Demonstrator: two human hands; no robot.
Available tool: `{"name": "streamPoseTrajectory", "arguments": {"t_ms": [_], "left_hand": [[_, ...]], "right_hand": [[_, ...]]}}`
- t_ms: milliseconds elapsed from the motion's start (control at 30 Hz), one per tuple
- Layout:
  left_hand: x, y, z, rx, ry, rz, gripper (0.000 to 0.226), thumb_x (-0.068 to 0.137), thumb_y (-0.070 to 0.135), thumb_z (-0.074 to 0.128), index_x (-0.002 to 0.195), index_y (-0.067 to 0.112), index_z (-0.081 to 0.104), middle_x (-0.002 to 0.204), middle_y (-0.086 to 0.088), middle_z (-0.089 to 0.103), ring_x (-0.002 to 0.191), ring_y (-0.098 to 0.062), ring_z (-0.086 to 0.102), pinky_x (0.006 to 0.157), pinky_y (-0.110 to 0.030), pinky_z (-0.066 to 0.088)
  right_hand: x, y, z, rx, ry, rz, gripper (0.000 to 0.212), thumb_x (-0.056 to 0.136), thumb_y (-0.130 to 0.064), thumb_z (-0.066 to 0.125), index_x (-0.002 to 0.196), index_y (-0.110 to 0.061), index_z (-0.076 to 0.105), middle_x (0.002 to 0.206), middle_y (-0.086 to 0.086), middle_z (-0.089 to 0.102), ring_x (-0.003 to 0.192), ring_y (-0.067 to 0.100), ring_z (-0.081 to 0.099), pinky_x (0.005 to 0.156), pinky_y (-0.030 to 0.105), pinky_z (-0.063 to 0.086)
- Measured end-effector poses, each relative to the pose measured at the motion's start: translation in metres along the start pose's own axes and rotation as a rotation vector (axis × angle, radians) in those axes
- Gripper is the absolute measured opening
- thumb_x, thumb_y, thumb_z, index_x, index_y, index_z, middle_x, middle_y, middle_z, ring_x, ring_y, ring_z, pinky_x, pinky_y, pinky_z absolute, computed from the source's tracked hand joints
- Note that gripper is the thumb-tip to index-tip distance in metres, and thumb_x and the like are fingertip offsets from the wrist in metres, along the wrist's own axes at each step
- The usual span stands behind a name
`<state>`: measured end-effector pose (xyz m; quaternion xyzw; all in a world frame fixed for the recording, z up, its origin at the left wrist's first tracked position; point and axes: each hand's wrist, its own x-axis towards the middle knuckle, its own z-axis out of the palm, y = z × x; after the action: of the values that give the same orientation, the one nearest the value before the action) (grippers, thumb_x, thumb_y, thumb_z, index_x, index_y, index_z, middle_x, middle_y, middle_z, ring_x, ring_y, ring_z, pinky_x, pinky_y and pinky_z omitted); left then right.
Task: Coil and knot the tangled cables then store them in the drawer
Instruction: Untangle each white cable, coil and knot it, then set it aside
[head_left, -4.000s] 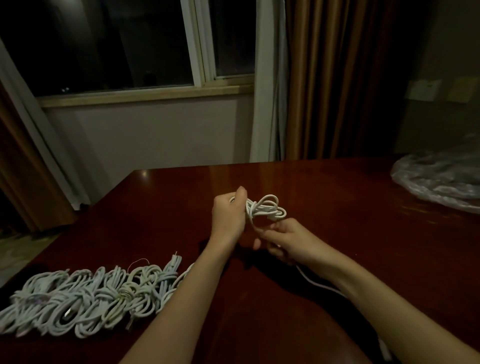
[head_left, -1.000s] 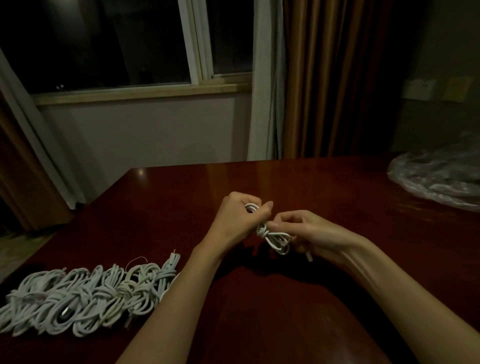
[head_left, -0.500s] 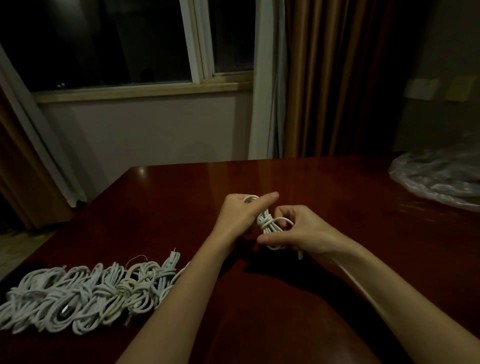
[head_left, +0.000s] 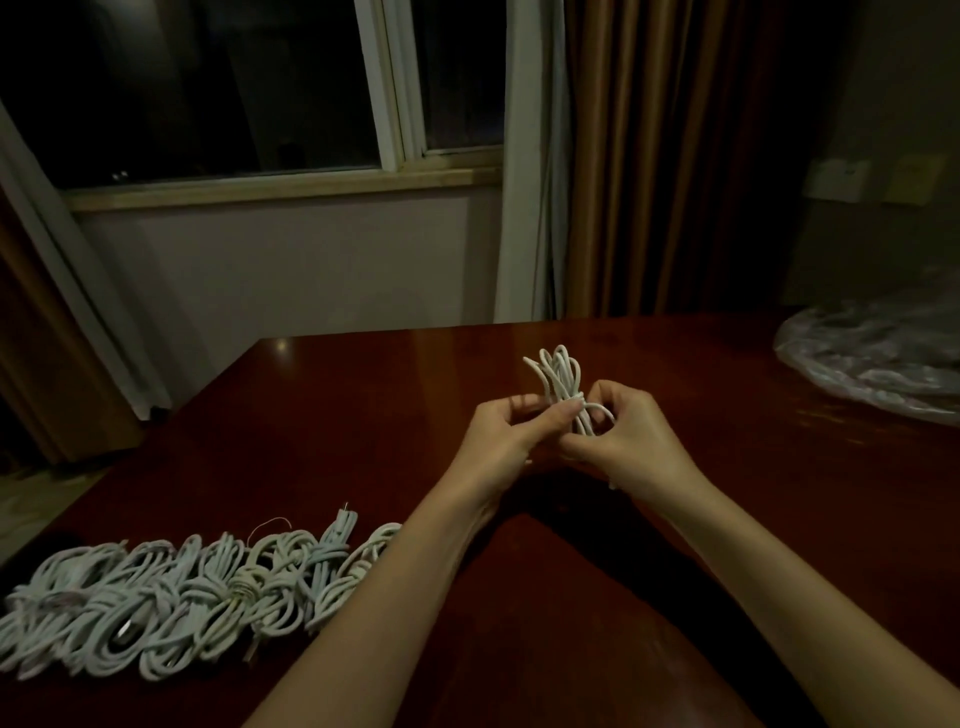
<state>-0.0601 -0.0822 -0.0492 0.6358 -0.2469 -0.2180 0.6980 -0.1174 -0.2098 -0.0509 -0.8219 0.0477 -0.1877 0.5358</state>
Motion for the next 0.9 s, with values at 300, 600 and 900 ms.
{"name": "streamPoseTrajectory", "arguments": {"t_ms": [300,600,900], "left_hand": [[0.002,0.001,-0.002,-0.209,-0.15,-0.034,0.038,0.083,0.034,0.06,0.118,0.019,0.062,0.107,0.001,0.072,0.101,-0.015,0.066,0.086,-0.031,0.055],[-0.002,0.002,-0.005,-0.36,-0.302,-0.048,0.043,0.079,0.052,0.066,0.113,0.026,0.074,0.122,0.0,0.068,0.118,-0.018,0.061,0.1,-0.039,0.05],[-0.005,0.005,-0.012,-0.483,-0.353,-0.042,0.058,0.067,0.053,0.081,0.115,0.02,0.073,0.128,0.0,0.065,0.119,-0.017,0.061,0.094,-0.035,0.053]], "right_hand": [[-0.006,-0.019,-0.003,0.243,-0.168,0.111,0.022,0.08,-0.009,0.073,0.099,-0.005,0.064,0.083,0.006,0.072,0.067,0.009,0.071,0.049,0.014,0.049],[-0.01,-0.028,-0.004,0.488,-0.359,0.156,0.019,0.072,-0.017,0.071,0.088,-0.01,0.064,0.062,-0.007,0.066,0.061,0.003,0.062,0.058,0.015,0.049],[-0.007,-0.025,-0.004,0.507,-0.377,0.231,0.002,0.066,-0.019,0.07,0.066,-0.02,0.068,0.054,-0.007,0.053,0.047,0.001,0.045,0.047,0.016,0.029]]}}
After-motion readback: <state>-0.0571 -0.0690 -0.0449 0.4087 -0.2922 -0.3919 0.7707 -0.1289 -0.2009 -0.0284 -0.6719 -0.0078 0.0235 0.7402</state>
